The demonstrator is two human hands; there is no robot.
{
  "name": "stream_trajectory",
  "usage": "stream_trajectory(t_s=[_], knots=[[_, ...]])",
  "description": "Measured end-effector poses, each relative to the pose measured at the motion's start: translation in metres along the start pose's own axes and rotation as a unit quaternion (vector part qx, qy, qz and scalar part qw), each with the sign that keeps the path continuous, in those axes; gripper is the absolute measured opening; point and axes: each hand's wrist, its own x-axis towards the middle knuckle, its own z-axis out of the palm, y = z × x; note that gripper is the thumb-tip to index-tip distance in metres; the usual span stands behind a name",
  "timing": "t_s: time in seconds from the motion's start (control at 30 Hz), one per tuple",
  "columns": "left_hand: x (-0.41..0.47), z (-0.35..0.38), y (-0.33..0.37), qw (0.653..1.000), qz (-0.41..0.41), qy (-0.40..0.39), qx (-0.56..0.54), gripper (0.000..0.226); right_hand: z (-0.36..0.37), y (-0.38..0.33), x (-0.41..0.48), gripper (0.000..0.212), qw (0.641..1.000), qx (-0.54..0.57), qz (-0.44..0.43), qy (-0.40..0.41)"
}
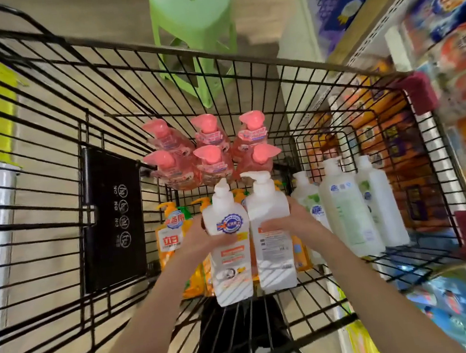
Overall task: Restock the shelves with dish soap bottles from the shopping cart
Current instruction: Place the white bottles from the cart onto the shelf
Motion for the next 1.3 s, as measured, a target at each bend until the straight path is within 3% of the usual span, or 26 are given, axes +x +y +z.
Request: stream_trajectory(t_s=[0.23,0.47,0.67,0.77,1.03,1.1,1.3], knots=[[-0.036,-0.013,0.028,0.979,0.068,0.094,0.166,0.086,-0.003,-0.010,-0.046,0.096,0.993,-0.006,-0.081,0.082],[-0.099,-0.024,0.064,0.942,0.208,0.234,0.120,0.067,-0.020,-0.034,-0.108,0.073,0.965,0.054,-0.214,0.141],[-0.164,-0.009,0.096,0.904,0.303,0.286,0.095,0.074,-0.036,-0.045,-0.166,0.082,0.932,0.097,-0.308,0.163],[-0.194,0.011,0.111,0.890,0.337,0.290,0.101,0.082,-0.048,-0.049,-0.198,0.100,0.916,0.109,-0.342,0.178],[-0.244,0.087,0.148,0.868,0.455,0.179,0.087,0.063,-0.080,-0.028,-0.291,0.084,0.875,0.128,-0.400,0.239],[-0.251,0.105,0.155,0.863,0.476,0.139,0.100,0.068,-0.085,-0.016,-0.313,0.078,0.857,0.136,-0.411,0.281],[-0.265,0.159,0.165,0.823,0.542,-0.009,0.172,0.082,-0.074,0.044,-0.375,0.106,0.797,0.171,-0.376,0.440]])
